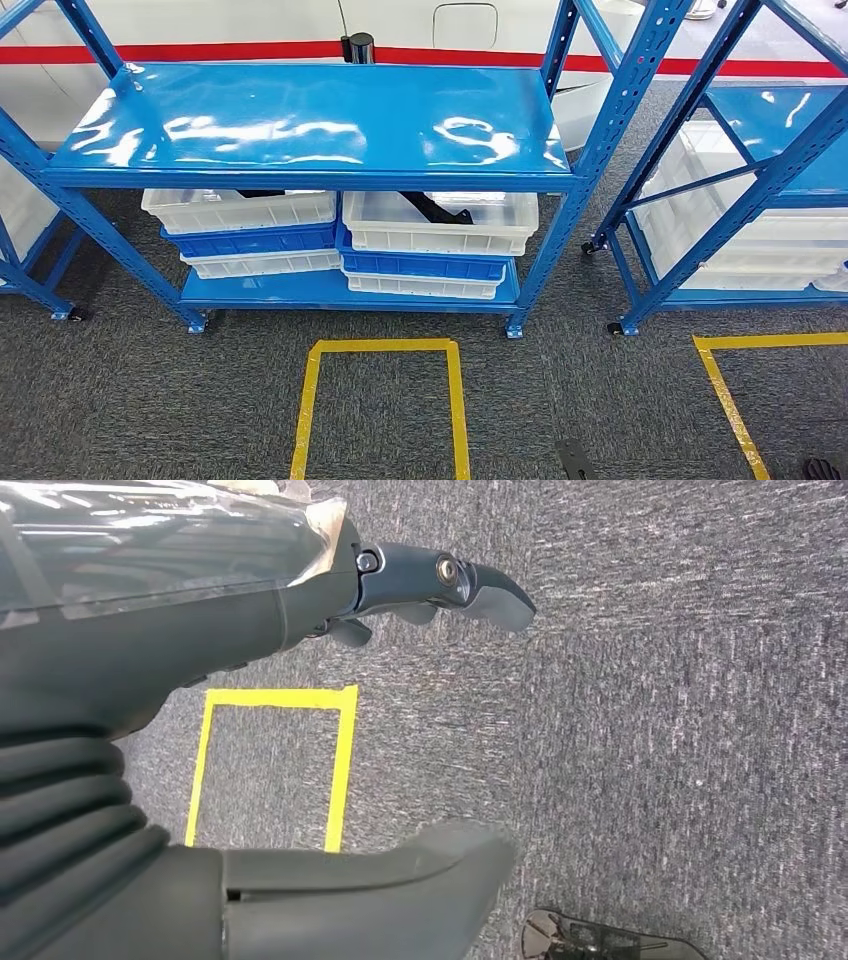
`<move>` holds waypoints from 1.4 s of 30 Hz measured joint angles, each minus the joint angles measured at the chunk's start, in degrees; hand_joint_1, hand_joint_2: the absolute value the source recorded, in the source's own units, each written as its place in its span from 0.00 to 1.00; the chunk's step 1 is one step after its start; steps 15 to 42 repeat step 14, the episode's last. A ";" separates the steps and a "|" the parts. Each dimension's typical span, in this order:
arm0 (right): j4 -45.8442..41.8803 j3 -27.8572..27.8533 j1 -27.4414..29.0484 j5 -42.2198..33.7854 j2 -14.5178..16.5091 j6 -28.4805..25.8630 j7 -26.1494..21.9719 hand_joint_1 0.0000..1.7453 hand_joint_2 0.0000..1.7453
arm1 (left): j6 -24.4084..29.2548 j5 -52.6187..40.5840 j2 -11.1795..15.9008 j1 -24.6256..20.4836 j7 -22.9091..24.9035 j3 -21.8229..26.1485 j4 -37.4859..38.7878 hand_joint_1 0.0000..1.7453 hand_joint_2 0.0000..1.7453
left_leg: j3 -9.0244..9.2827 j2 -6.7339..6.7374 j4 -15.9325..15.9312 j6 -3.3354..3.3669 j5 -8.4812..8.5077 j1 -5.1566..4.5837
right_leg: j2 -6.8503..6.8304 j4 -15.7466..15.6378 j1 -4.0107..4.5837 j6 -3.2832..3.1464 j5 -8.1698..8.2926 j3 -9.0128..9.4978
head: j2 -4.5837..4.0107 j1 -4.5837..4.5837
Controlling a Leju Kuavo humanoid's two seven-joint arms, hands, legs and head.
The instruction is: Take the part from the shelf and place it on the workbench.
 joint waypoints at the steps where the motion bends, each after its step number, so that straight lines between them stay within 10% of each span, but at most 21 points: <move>1: 0.00 0.00 0.00 0.00 0.00 0.00 0.00 0.00 1.00 | 0.00 0.04 0.00 0.00 -0.02 0.00 0.00 0.00 1.00 | 0.00 0.00 0.00 0.00 0.00 0.00 | 0.00 0.00 0.00 0.00 0.00 0.00 | 0.00 0.00; 42: -0.32 1.40 0.90 -3.46 -0.47 0.28 -0.10 0.00 1.00 | -1.09 5.47 1.30 1.03 0.94 -4.50 -0.45 0.00 1.00 | 0.00 0.00 0.00 0.00 0.00 0.00 | 0.00 0.00 0.00 0.00 0.00 0.01 | 0.00 0.00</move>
